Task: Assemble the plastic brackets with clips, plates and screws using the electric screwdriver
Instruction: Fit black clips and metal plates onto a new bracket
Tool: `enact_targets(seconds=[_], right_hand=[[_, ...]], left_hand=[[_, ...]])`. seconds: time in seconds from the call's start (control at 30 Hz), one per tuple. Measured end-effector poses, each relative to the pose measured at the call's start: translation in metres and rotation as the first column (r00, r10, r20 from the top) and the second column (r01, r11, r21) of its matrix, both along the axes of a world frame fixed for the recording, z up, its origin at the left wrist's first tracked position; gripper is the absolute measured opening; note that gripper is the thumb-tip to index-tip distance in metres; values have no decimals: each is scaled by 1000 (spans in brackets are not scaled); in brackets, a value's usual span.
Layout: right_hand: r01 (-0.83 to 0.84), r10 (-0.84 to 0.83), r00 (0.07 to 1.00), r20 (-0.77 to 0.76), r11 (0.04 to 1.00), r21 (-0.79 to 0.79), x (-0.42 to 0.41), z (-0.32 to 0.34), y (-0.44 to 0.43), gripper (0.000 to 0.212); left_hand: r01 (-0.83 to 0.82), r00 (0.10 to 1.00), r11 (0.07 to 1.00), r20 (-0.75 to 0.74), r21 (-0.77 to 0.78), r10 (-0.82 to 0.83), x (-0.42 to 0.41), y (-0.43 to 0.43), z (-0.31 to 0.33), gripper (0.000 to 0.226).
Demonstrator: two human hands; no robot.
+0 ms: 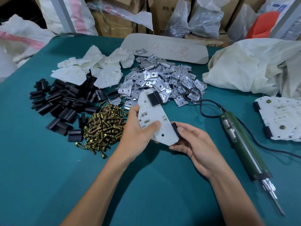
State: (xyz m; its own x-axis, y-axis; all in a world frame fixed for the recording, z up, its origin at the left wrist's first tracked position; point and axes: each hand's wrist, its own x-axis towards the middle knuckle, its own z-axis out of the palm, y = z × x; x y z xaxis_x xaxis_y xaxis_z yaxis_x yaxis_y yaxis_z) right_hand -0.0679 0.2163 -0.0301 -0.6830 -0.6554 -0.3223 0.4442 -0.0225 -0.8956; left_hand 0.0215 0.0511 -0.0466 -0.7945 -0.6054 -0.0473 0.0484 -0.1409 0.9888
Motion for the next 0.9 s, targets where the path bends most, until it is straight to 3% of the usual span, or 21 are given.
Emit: enact_targets(seconds=[0.23, 0.5, 0.57, 0.63, 0.7, 0.77, 0.9], right_hand=[[44, -5, 955, -298, 991, 125, 4, -4, 1, 20], [8, 2, 991, -135, 997, 72, 0, -4, 2, 11], [51, -13, 965, -262, 989, 136, 6, -9, 0, 12], [149, -4, 861, -509, 958, 245, 13, -16, -2, 16], [190, 17, 785, -619, 945, 267, 16, -20, -4, 18], [176, -10, 816, -578, 957, 232, 15, -21, -6, 19], [89, -32, 943, -332, 983, 158, 8, -15, -7, 15]], left_hand=[[-13, 997, 985, 74, -173, 26, 4, 7, -5, 50], [25, 1000, 990, 3, -141, -25, 5, 8, 3, 47], [24, 999, 986, 33, -164, -18, 5, 10, 2, 47], [5, 997, 974, 74, -228, 13, 6, 11, 0, 48], [-30, 995, 959, 85, -281, 56, 7, 13, -2, 51], [-47, 994, 954, 78, -296, 74, 8, 14, -2, 52], [-31, 998, 970, 39, -241, 42, 8, 13, 2, 53]])
